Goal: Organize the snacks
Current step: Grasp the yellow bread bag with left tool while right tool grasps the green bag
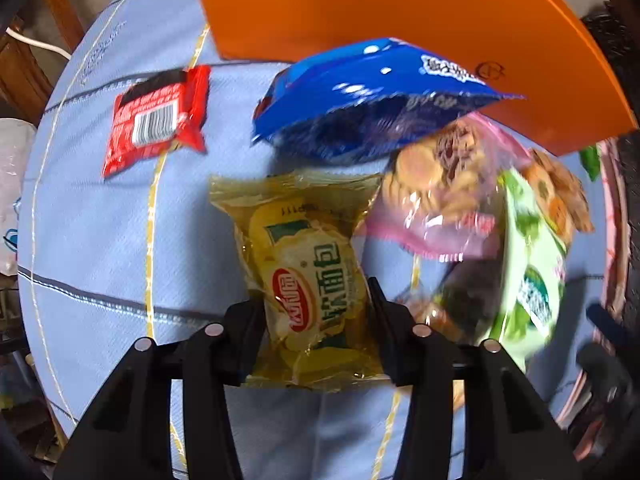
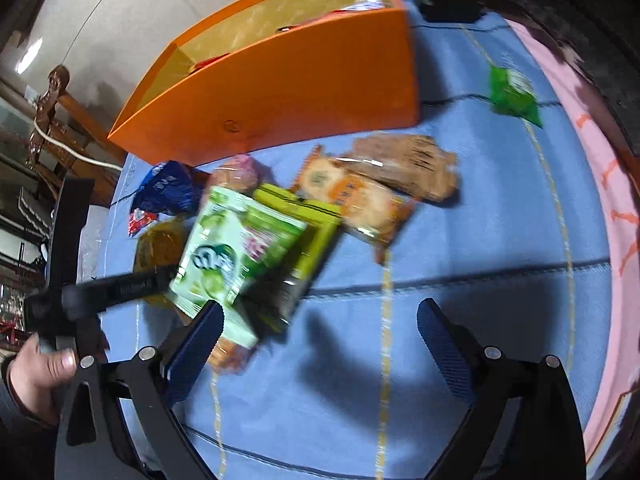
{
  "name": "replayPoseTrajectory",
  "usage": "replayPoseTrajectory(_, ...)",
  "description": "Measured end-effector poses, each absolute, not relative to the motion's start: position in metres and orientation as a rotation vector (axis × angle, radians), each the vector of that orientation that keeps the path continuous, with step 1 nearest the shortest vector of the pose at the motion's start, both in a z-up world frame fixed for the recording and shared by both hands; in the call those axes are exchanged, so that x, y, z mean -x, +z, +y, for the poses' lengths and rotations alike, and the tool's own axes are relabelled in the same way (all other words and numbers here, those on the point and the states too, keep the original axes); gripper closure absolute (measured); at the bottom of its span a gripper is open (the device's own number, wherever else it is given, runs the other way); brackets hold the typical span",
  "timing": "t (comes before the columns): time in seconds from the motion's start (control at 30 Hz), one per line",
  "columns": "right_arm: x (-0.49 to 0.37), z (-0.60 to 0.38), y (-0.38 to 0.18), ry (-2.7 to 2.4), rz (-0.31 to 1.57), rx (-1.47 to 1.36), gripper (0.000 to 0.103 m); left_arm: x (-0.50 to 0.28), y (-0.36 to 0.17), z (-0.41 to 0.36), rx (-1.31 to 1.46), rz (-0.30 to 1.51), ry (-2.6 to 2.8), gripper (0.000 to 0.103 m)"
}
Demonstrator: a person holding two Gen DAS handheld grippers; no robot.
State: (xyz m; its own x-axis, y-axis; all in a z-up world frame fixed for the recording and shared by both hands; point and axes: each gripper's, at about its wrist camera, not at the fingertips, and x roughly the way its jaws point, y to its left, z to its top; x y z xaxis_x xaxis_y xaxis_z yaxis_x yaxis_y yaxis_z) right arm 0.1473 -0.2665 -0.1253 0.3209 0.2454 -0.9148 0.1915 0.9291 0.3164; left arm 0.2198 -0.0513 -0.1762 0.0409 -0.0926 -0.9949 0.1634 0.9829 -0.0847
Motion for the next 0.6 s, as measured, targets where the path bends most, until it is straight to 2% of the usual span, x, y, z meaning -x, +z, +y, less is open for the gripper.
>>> replayPoseTrajectory(0.23, -0.188, -0.206, -0.141, 0.102, 1.32, -0.267, 0.005, -0.199, -0.167, -0.007, -0.031, 1.505, -0.136, 0.058)
replayPoseTrajectory(0.37, -0.208, -0.186, -0.147, 0.077, 1.304, -0.172, 0.007, -0.197, -0.16, -0.009, -0.026, 1.48, -0.162, 0.057)
replayPoseTrajectory(0.4, -0.212, -0.184, -0.153, 0.109, 1.325, -0.175, 0.02, -0.197, -0.158, -0.013, -0.036, 1.479, -0.164, 0.056)
replayPoseTrajectory(0.43, -0.213, -0.185, -0.154, 0.118, 1.319, -0.189, 0.04, -0.197, -0.157, -0.016, -0.045, 1.477, -0.166, 0.054)
replayPoseTrajectory(0.5, -0.212, -0.191, -0.15, 0.13, 1.316, -0.189, 0.056, -0.194, -0.157, -0.018, -0.053, 1.473, -0.174, 0.05)
replayPoseTrajectory(0.53, -0.209, -0.198, -0.145, 0.133, 1.306, -0.214, 0.092, -0.195, -0.156, -0.015, -0.056, 1.471, -0.177, 0.05)
replayPoseTrajectory(0.6, -0.198, -0.211, -0.131, 0.162, 1.269, -0.254, 0.092, -0.192, -0.154, -0.016, -0.056, 1.471, -0.178, 0.05)
